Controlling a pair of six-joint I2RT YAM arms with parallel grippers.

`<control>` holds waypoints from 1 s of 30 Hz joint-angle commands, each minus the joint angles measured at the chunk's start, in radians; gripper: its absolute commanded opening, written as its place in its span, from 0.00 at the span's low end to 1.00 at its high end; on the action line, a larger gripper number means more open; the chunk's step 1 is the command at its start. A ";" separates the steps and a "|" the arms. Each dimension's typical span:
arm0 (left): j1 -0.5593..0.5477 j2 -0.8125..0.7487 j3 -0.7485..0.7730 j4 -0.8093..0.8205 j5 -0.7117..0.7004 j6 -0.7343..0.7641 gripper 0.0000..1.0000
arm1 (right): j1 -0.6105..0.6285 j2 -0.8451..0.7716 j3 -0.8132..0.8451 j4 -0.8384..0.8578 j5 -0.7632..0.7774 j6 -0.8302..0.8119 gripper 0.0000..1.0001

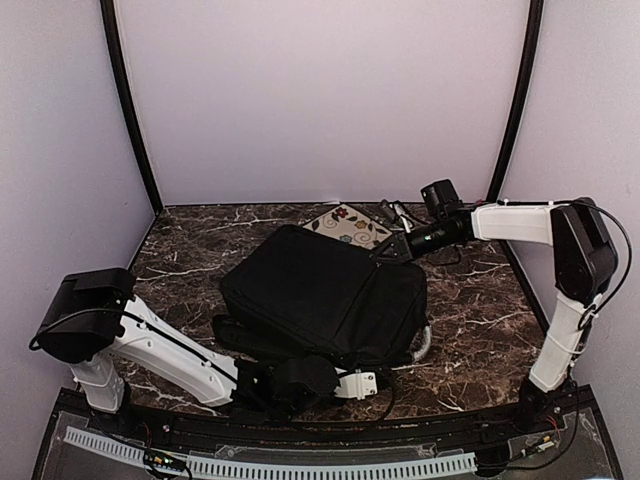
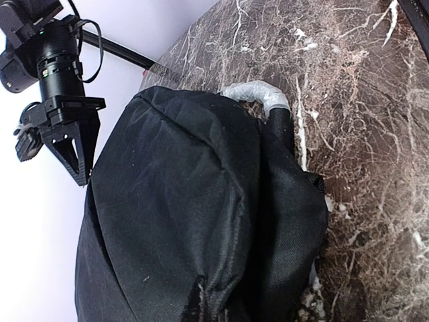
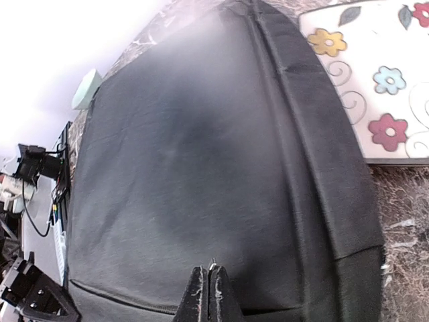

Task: Pack the student bag
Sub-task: Zip the lower front pocket of the student bag, then place the student bag in the lower front pocket.

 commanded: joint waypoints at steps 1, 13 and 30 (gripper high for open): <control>-0.046 -0.073 -0.034 -0.069 0.028 -0.101 0.00 | -0.042 0.032 0.045 0.140 0.063 0.027 0.00; -0.050 -0.091 -0.031 -0.086 -0.064 -0.171 0.12 | -0.072 0.037 0.047 0.147 0.030 0.068 0.19; 0.196 -0.569 0.035 -0.566 0.108 -0.492 0.63 | -0.258 -0.469 -0.039 -0.017 0.303 -0.124 0.65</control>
